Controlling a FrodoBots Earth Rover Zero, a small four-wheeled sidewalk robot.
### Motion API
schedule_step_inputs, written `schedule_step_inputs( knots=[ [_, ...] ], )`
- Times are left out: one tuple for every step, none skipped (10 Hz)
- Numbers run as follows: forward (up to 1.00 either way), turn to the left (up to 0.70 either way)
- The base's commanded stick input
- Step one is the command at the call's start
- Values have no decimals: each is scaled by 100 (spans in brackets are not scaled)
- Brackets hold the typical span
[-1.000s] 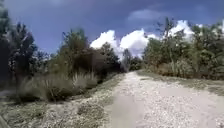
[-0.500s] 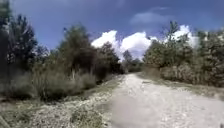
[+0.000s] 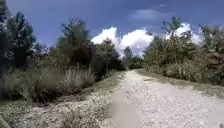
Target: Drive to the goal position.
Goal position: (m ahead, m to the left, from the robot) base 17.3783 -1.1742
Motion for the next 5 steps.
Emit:
schedule_step_inputs(
  knots=[
    [49,0],
    [49,0],
    [49,0],
    [49,0],
    [49,0]
  ],
)
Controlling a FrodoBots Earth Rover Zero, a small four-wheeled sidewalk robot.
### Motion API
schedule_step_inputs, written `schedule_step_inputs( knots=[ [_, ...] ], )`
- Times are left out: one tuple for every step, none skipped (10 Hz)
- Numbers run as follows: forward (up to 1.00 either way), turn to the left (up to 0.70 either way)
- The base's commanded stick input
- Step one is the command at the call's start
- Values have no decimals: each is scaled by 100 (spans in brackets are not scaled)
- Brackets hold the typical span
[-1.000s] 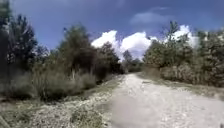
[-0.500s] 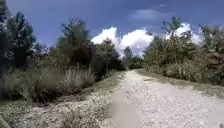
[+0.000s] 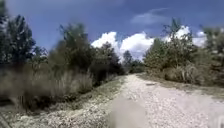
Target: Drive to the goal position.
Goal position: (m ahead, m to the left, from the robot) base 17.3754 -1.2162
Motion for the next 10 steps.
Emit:
schedule_step_inputs(
  knots=[
    [49,0],
    [49,0],
    [49,0],
    [49,0],
    [49,0],
    [49,0],
    [49,0],
    [49,0],
    [48,0],
    [39,0]
  ],
)
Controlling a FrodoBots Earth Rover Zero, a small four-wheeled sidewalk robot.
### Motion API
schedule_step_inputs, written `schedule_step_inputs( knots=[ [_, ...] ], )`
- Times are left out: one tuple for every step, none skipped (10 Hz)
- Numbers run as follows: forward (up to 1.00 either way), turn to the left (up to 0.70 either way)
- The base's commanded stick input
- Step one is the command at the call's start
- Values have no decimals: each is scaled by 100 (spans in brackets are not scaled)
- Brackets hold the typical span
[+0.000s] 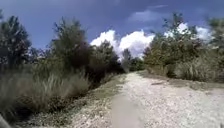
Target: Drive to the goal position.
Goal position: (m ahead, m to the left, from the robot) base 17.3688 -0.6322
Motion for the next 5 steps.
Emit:
schedule_step_inputs(
  knots=[
    [18,0],
    [0,0],
    [0,0],
    [0,0],
    [0,0]
  ],
)
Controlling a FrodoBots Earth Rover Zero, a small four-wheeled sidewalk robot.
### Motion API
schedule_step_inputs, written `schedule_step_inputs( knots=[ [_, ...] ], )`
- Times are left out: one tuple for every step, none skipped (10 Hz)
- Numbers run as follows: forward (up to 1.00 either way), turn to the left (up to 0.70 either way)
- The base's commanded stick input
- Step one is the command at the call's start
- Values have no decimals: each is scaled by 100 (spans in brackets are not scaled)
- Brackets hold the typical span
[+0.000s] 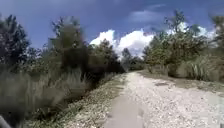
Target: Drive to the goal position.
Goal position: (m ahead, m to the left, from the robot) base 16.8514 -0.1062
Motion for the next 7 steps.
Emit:
schedule_step_inputs(
  knots=[
    [0,0],
    [0,0],
    [0,0],
    [0,0],
    [0,0],
    [2,0],
    [12,0]
  ],
)
